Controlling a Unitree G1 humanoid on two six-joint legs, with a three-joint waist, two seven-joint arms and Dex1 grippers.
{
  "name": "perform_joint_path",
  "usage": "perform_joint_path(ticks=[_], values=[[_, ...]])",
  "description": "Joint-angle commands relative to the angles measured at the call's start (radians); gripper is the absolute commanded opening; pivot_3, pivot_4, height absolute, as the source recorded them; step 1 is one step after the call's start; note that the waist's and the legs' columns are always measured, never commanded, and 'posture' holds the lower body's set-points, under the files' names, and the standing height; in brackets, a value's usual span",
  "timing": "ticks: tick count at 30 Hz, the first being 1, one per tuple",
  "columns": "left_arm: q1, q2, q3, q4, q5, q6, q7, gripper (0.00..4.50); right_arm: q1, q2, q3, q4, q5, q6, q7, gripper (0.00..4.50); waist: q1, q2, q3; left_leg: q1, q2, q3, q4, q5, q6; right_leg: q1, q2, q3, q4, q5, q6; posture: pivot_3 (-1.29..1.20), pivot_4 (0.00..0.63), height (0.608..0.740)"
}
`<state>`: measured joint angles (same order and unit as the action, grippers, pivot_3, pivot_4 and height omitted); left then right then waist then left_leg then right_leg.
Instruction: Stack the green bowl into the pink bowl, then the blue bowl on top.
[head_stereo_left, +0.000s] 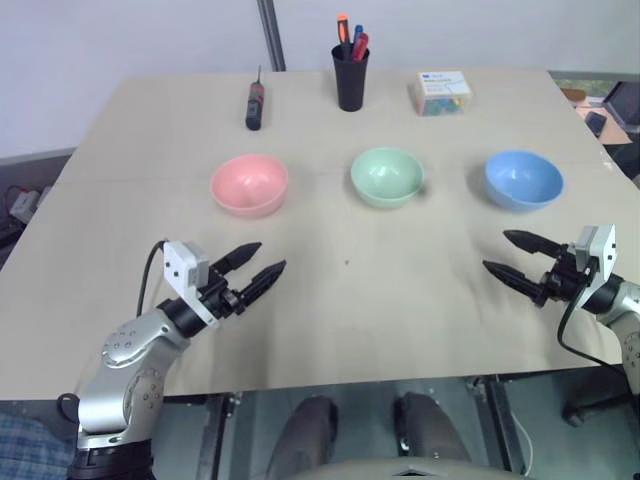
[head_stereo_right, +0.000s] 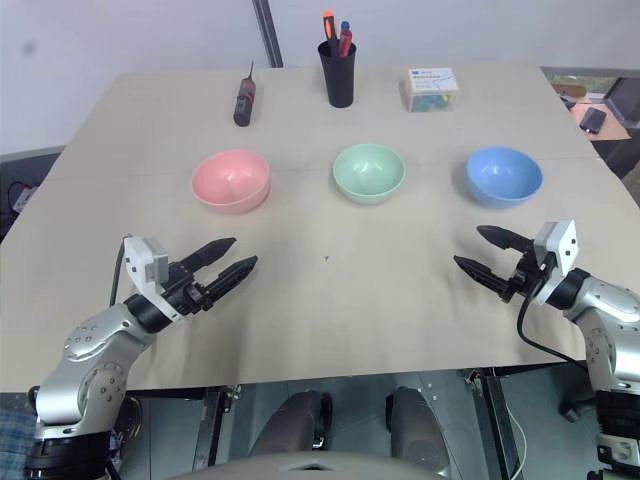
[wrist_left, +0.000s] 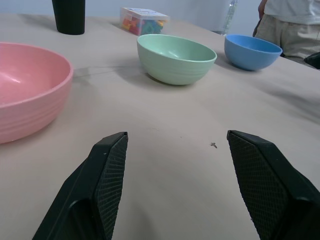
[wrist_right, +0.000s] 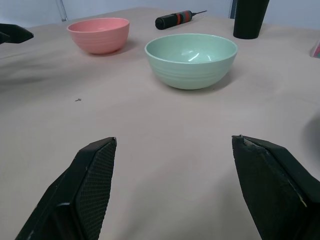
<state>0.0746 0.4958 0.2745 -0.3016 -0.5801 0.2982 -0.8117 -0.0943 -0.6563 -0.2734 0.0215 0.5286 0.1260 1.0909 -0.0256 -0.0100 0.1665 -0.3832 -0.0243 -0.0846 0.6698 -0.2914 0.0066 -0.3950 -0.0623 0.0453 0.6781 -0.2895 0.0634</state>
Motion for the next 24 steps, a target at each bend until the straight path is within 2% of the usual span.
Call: perform_joint_path(ticks=[1, 20, 24], values=[[-0.021, 0.012, 0.016, -0.016, -0.013, -0.017, -0.001, 3.36, -0.007, -0.012, -0.028, -0.02, 0.012, -0.019, 0.002, 3.86, 0.001, 0.0, 0.0, 0.0, 0.0, 0.0, 0.0, 0.0, 0.0, 0.0, 0.0, 0.0, 0.0, 0.0, 0.0, 0.0, 0.15, 0.74], [-0.088, 0.019, -0.026, 0.011, 0.003, 0.002, 0.005, 3.36, 0.011, -0.007, -0.016, -0.076, 0.003, -0.008, -0.02, 3.86, 0.012, 0.0, 0.0, 0.0, 0.0, 0.0, 0.0, 0.001, -0.002, 0.0, 0.002, 0.0, 0.0, 0.0, 0.0, 0.0, 0.15, 0.74], [-0.112, 0.023, -0.025, 0.015, 0.001, 0.073, 0.066, 3.36, 0.013, -0.001, -0.011, -0.101, 0.016, -0.008, -0.01, 3.86, 0.012, 0.0, 0.0, 0.0, 0.0, 0.0, 0.0, 0.001, -0.002, 0.0, 0.003, 0.0, 0.0, 0.0, 0.0, 0.0, 0.15, 0.74]])
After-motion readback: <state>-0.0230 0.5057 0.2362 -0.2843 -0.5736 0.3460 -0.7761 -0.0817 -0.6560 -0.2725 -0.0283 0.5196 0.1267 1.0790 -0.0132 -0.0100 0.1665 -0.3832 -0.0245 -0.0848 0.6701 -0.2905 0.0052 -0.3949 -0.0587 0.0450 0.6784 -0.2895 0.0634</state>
